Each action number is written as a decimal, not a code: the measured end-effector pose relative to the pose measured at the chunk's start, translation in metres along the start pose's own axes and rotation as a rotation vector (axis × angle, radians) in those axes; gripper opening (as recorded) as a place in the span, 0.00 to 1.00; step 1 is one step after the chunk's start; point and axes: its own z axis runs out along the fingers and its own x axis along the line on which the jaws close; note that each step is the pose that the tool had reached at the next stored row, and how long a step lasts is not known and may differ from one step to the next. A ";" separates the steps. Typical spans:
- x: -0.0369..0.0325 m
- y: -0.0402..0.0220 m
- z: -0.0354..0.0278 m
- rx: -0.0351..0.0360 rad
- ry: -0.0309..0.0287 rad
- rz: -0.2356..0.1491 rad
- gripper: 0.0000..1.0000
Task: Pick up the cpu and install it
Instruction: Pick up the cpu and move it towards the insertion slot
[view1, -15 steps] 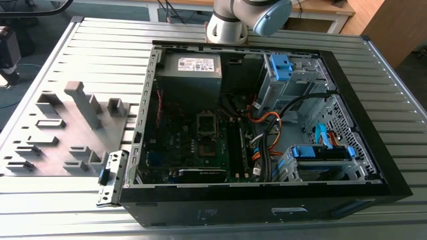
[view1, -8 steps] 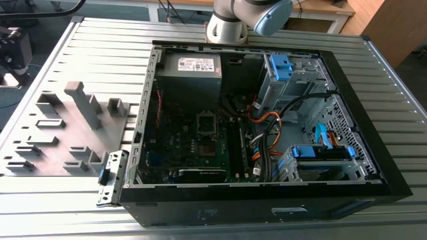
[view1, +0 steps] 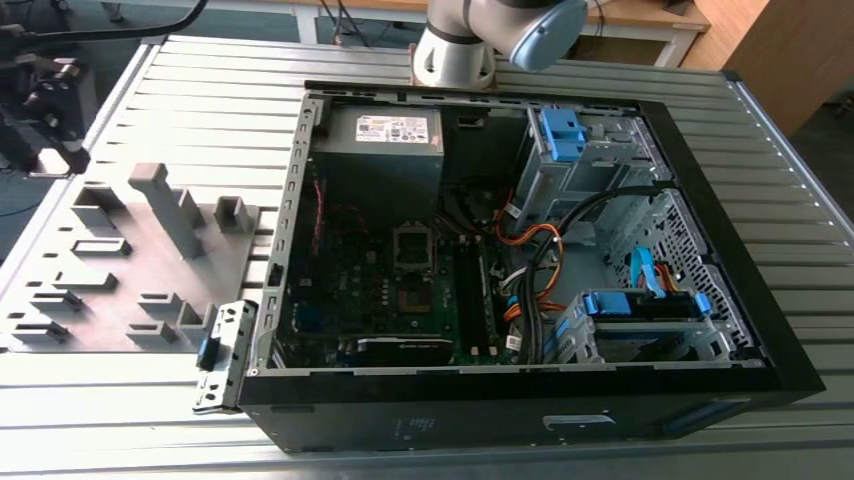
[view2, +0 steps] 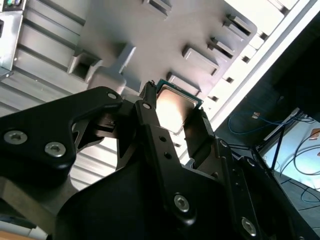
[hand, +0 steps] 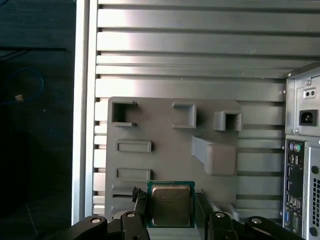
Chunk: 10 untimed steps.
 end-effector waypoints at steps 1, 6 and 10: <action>-0.0037 -0.0001 0.0000 -0.0001 0.0003 0.000 0.47; -0.0212 -0.0006 -0.0001 0.0000 0.0024 0.000 0.47; -0.0344 -0.0010 -0.0002 0.0000 0.0037 0.000 0.47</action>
